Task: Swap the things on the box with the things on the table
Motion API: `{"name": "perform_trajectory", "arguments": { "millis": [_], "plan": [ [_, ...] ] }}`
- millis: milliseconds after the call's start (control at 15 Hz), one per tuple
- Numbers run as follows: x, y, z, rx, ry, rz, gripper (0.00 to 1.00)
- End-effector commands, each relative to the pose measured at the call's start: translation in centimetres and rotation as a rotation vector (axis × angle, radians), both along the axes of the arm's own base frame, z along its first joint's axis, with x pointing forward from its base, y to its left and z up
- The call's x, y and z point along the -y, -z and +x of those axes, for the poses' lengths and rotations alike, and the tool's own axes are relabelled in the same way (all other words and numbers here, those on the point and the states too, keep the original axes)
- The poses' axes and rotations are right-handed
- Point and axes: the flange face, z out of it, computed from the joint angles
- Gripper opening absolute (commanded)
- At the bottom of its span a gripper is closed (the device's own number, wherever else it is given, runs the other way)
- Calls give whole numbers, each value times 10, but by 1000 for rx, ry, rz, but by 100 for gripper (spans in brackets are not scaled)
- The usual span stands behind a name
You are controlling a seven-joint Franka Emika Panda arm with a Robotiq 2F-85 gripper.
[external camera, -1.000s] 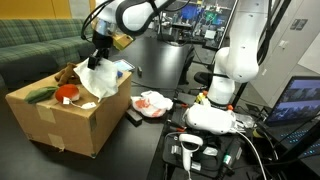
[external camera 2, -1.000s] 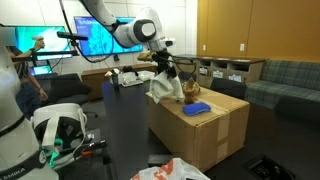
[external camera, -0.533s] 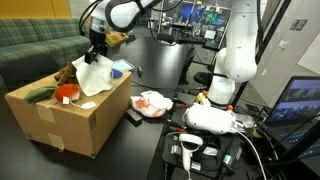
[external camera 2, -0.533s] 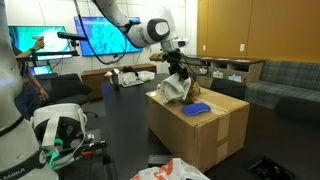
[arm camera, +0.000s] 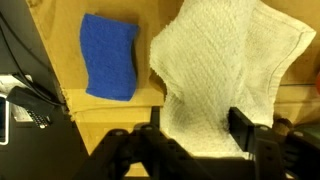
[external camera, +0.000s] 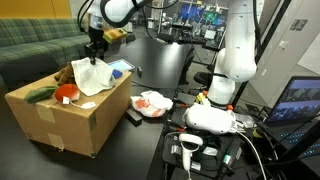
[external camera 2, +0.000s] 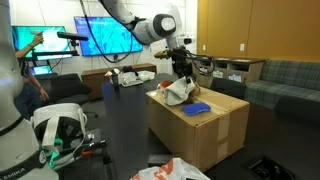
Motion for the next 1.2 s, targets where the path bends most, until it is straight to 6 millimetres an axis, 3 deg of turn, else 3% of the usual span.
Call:
{"name": "perform_trajectory", "arguments": {
  "millis": [0, 333, 867, 1133],
  "plan": [
    [-4, -21, 2, -2, -4, -17, 99],
    [-31, -26, -9, -40, -85, -48, 100],
    [-114, 7, -4, -110, -233, -68, 100],
    [-142, 28, 11, -129, -239, -63, 100]
  ]
}}
